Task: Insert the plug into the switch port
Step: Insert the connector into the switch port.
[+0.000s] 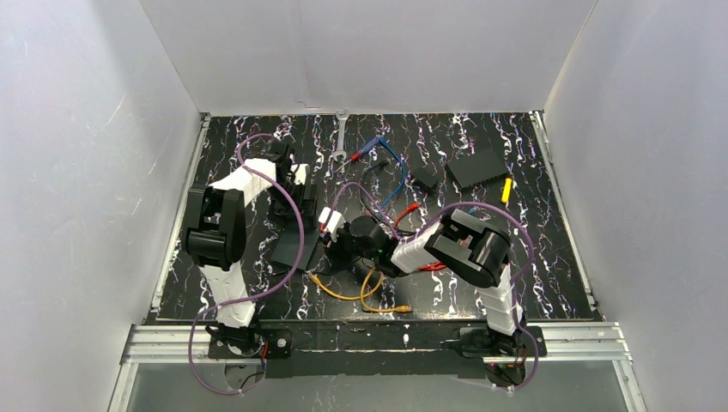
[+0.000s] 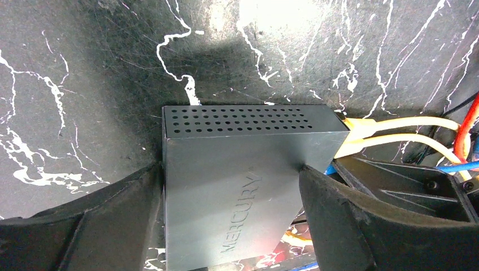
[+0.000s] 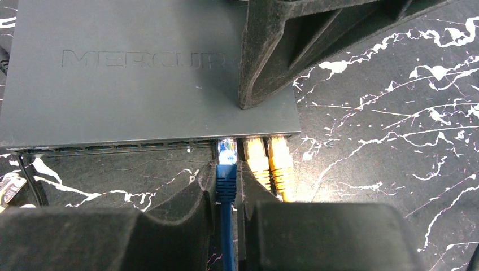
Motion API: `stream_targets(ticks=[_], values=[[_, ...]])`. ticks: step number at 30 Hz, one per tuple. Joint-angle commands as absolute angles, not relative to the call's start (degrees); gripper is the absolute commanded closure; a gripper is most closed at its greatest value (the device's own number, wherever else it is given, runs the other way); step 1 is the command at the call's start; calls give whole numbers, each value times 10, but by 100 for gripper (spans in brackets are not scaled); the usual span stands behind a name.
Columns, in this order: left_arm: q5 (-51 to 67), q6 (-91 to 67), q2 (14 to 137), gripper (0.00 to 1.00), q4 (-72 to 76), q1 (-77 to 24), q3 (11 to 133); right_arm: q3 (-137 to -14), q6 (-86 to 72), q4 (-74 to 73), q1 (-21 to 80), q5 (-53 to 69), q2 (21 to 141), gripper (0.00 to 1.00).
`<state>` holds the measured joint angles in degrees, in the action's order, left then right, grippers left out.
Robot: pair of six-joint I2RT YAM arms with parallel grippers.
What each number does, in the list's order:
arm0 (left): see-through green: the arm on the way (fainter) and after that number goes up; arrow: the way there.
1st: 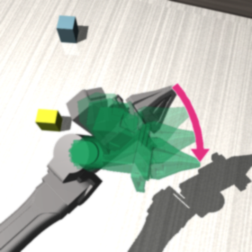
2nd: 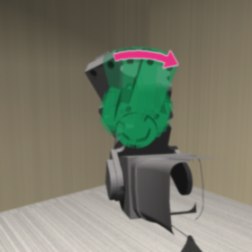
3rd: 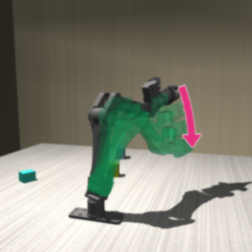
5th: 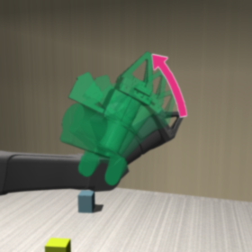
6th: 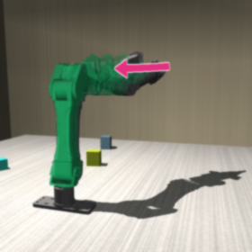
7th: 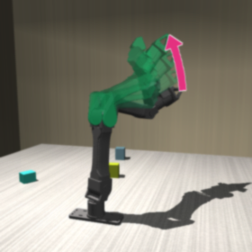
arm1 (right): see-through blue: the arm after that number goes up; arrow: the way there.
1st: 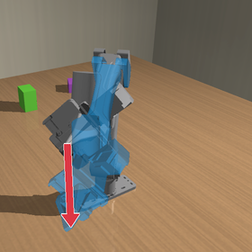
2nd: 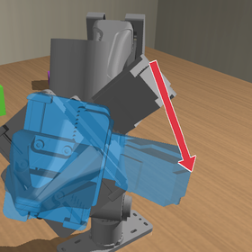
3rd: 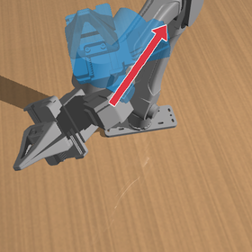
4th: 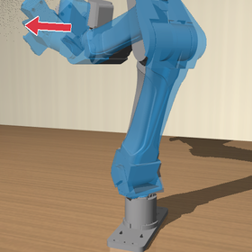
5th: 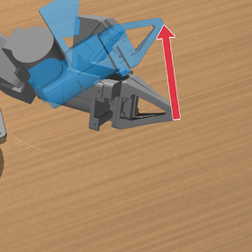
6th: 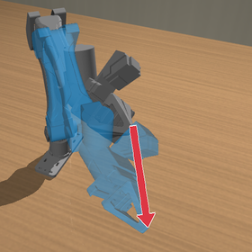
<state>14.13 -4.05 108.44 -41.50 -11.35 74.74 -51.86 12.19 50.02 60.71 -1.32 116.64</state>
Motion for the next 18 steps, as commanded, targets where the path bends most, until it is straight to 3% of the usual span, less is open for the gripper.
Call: stream_targets(ticks=[1,7,14,18], values=[[115,-60,1089,16,-439,-146,746,-532,131,568,611,3,1144,89],[71,-71,1091,16,-443,-137,749,-523,135,511,602,9,1118,70],[52,-75,1097,15,-443,-127,750,-528,146,428,593,33,1088,55],[50,-76,1100,15,-444,-124,751,-528,166,385,589,32,1075,54]])
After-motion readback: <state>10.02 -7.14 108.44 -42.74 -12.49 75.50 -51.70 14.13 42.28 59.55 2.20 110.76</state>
